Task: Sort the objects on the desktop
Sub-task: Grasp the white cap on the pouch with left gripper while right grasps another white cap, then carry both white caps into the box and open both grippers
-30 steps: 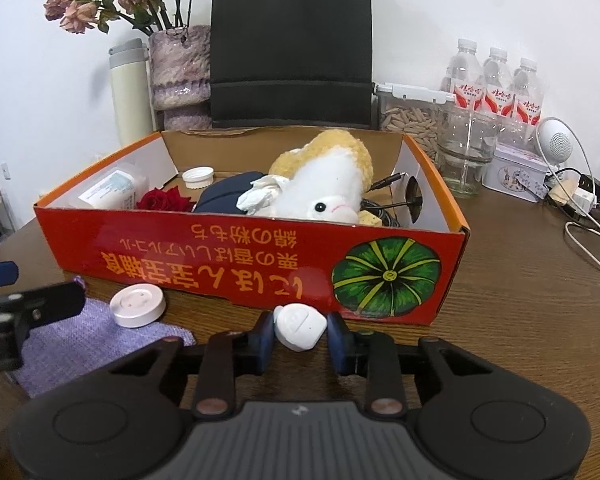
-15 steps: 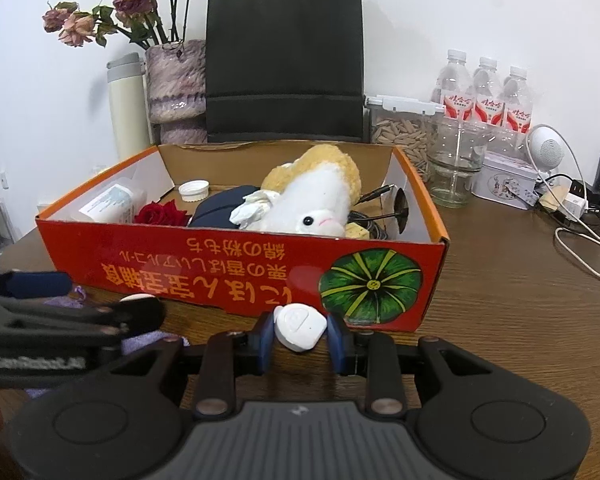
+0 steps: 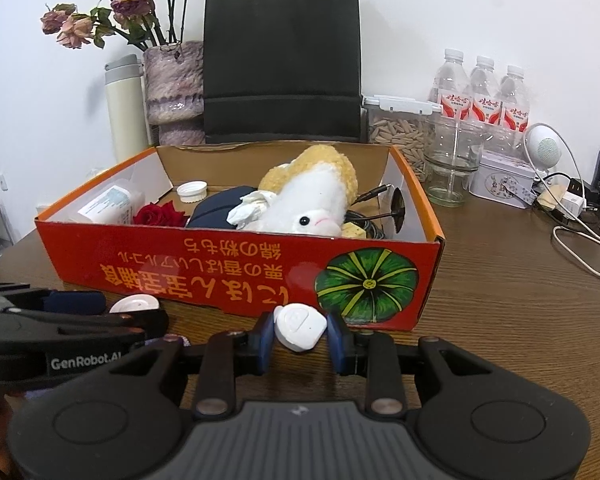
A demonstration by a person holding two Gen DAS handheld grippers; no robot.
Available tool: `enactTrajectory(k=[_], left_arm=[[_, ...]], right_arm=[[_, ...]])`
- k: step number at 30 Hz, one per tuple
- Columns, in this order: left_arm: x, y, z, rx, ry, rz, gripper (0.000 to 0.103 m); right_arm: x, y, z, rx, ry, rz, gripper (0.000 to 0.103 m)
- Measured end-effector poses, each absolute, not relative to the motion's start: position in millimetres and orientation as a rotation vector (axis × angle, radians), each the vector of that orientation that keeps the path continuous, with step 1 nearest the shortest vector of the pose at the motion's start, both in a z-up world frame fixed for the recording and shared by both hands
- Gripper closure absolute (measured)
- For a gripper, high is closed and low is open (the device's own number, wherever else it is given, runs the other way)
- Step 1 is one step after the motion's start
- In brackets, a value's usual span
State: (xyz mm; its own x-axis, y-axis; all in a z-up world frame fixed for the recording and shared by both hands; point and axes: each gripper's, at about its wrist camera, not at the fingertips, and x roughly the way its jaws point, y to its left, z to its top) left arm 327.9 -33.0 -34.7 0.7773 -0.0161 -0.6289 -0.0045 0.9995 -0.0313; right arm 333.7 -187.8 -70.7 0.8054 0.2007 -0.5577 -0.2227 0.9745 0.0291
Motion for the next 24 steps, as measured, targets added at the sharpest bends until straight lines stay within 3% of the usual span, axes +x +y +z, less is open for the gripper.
enactTrajectory(k=[2, 3, 24], left_arm=[[327, -33, -34, -0.034, 0.675, -0.014, 0.061], [327, -33, -34, -0.035, 0.673, -0.017, 0.062], [292, -10, -2, -0.123, 0.543, -0.055, 0.063]], right_arm=[[333, -187, -71, -0.041, 0.592, 0.229, 0.076], [333, -186, -71, -0.041, 0.591, 0.230, 0.076], [315, -184, -56, -0.069, 0.502, 0.270, 0.076]])
